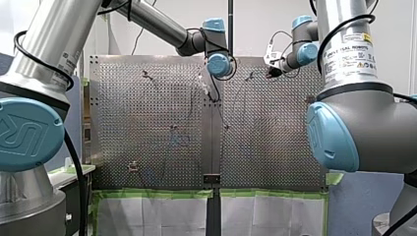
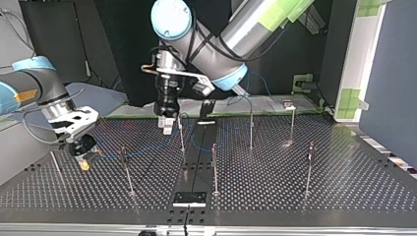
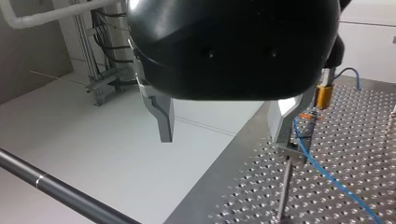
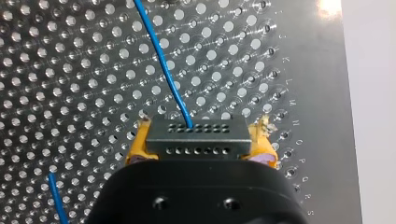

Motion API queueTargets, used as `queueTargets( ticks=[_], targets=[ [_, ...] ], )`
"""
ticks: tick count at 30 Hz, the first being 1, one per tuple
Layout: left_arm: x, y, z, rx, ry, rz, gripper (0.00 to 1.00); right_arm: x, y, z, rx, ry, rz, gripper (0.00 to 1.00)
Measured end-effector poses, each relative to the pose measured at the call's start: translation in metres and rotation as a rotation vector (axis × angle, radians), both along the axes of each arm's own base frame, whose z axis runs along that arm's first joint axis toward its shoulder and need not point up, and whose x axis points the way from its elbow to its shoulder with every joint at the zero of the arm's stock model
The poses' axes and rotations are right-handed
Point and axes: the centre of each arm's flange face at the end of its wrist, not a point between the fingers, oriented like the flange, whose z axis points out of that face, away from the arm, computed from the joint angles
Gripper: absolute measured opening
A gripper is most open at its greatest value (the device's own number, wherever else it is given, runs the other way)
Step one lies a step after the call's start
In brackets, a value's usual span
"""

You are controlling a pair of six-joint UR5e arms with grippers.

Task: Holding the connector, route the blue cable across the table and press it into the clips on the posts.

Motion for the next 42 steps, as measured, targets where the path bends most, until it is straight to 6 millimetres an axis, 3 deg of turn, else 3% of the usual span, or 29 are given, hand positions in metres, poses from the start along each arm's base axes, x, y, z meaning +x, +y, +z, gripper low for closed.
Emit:
queueTargets(
  ticks=[42],
  targets=[
    [-0.046,0.041,-0.134,0.006,-0.001,-0.004,0.99,0.001,-0.001,-0.002,0.002,0.002,-0.001,0.0]
  ],
)
